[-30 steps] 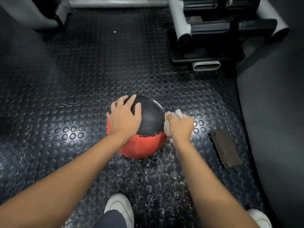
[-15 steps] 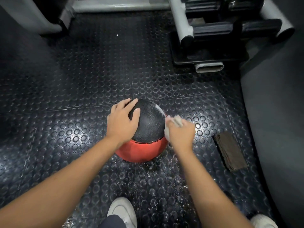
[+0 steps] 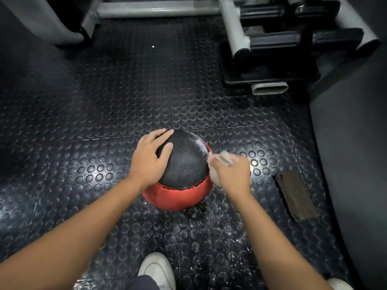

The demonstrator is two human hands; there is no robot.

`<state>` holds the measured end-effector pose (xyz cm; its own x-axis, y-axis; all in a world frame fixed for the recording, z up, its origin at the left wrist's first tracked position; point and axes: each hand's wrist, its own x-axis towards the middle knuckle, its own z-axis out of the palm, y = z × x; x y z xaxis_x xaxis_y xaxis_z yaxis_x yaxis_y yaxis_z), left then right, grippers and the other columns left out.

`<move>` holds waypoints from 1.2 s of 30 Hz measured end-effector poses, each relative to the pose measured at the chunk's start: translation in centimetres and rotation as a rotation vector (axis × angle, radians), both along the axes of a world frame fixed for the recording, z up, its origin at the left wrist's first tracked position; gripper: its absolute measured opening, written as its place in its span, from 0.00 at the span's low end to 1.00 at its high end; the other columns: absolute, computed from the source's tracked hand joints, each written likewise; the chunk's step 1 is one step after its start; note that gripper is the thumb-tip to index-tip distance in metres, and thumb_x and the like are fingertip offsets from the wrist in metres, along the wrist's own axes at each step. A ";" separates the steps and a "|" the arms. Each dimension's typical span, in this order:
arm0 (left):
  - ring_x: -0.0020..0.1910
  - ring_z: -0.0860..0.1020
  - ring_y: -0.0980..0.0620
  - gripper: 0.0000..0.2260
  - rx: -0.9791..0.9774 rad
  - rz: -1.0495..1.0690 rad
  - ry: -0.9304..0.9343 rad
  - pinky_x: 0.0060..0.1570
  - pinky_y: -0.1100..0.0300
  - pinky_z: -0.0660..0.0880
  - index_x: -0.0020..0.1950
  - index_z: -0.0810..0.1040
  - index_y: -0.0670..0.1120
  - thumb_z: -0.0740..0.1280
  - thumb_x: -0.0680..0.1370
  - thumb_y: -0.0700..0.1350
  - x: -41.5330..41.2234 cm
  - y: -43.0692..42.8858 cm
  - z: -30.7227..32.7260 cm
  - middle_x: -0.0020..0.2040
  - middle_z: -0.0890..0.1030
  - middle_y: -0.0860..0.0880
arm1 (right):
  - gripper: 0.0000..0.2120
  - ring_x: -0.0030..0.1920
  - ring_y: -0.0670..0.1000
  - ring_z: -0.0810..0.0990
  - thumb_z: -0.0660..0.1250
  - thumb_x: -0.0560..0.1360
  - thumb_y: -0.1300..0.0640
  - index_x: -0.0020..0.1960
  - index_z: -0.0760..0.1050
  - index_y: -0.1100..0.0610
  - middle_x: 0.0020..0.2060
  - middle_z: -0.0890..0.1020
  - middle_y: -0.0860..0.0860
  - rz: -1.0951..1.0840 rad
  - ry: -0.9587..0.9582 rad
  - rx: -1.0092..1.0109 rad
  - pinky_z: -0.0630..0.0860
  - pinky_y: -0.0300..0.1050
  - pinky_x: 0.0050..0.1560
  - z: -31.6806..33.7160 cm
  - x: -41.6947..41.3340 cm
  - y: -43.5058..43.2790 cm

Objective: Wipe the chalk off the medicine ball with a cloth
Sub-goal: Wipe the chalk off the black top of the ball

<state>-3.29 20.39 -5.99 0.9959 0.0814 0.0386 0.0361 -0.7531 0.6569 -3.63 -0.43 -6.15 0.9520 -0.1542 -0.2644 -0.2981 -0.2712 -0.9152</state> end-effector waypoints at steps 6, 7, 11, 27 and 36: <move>0.69 0.66 0.54 0.23 -0.019 -0.054 -0.032 0.68 0.58 0.60 0.70 0.73 0.55 0.54 0.77 0.59 -0.8 0.9 -0.3 0.70 0.72 0.56 | 0.26 0.30 0.48 0.66 0.75 0.68 0.59 0.24 0.59 0.50 0.26 0.66 0.48 0.220 0.104 -0.088 0.65 0.42 0.34 -0.3 9.0 1.5; 0.69 0.66 0.54 0.23 -0.023 -0.062 -0.035 0.69 0.58 0.60 0.70 0.74 0.55 0.54 0.77 0.58 -0.8 1.1 -0.4 0.70 0.72 0.56 | 0.25 0.29 0.48 0.66 0.75 0.68 0.59 0.25 0.60 0.51 0.26 0.67 0.48 0.229 0.118 -0.091 0.65 0.41 0.33 -0.1 9.0 1.6; 0.69 0.67 0.55 0.23 -0.077 -0.074 -0.025 0.70 0.55 0.62 0.69 0.75 0.56 0.54 0.77 0.58 -0.5 1.9 -0.4 0.69 0.73 0.57 | 0.24 0.24 0.45 0.62 0.72 0.71 0.63 0.23 0.62 0.54 0.22 0.67 0.50 0.214 0.003 -0.130 0.60 0.38 0.25 1.2 4.0 1.1; 0.69 0.67 0.55 0.21 -0.088 -0.082 -0.066 0.69 0.60 0.59 0.68 0.75 0.56 0.55 0.78 0.56 -1.7 2.4 -0.6 0.68 0.72 0.57 | 0.18 0.23 0.42 0.65 0.71 0.73 0.60 0.27 0.69 0.60 0.21 0.70 0.50 0.259 -0.052 -0.172 0.66 0.39 0.27 1.5 5.6 3.0; 0.68 0.67 0.53 0.21 0.022 -0.217 -0.081 0.70 0.58 0.59 0.69 0.75 0.55 0.56 0.79 0.57 -0.5 0.8 -0.3 0.69 0.73 0.56 | 0.24 0.22 0.43 0.67 0.72 0.71 0.58 0.20 0.66 0.55 0.17 0.67 0.44 0.264 -0.171 -0.295 0.64 0.36 0.27 2.0 4.4 2.0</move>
<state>-3.83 21.19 -6.30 0.9836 -0.1357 0.1184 -0.1801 -0.7518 0.6344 0.76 1.62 -4.14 0.9952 0.0552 -0.0805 -0.0341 -0.5755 -0.8171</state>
